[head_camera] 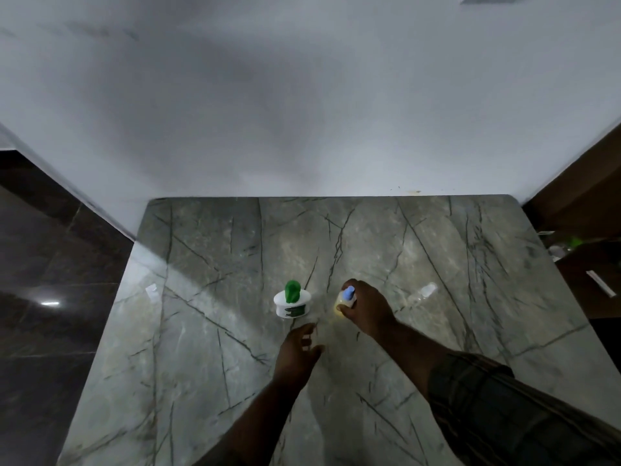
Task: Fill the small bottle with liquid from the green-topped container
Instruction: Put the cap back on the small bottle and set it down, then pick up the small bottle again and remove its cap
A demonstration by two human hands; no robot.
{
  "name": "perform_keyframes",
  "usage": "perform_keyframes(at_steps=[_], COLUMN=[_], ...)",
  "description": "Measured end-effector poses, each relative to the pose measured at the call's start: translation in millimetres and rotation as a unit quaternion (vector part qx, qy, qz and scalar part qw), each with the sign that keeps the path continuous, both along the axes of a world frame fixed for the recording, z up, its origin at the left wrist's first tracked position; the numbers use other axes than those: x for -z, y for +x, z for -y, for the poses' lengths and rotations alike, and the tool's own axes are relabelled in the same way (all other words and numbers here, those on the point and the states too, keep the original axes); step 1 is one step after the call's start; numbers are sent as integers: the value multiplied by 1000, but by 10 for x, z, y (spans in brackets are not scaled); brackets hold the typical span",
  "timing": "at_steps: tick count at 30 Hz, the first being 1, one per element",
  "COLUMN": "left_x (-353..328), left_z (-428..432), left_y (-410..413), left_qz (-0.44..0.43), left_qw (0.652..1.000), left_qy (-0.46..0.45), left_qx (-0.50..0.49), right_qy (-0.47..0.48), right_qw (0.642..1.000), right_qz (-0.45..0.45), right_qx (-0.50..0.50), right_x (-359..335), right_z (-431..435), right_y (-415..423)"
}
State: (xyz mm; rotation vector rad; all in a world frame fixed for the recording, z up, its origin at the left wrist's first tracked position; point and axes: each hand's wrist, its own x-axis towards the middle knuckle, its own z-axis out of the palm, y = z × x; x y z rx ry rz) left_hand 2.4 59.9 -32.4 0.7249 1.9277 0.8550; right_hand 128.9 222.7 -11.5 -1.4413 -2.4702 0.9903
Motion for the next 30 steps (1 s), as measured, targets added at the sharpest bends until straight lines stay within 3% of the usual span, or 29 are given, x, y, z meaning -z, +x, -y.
perform_keyframes(at_steps=[6,18,21,25,27,30], left_x=[68,72,77,67,44,32], left_z=[176,155,161,154,150,116], left_y=[-119,-92,-111,-101,-80,-32], left_qz=[-36,-13,-11,-6,-26,-37], left_qw=[999,999,999,1000,999,997], left_qy=[-21,-33,-33,-26,-30,-27], left_qx=[8,10,14,9,32,59], right_qy=[2,-30,30,183,206,136], right_qw=[999,997,993,977,961,947], right_qz=[30,63,105,104,161,267], right_qx=[-24,-35,-34,46,89,119], right_x=[217,241,78,-258,-377,-358], right_z=[-70,-110,-148,-387,-528,-633], right_y=[-3,69,206,527,700,941])
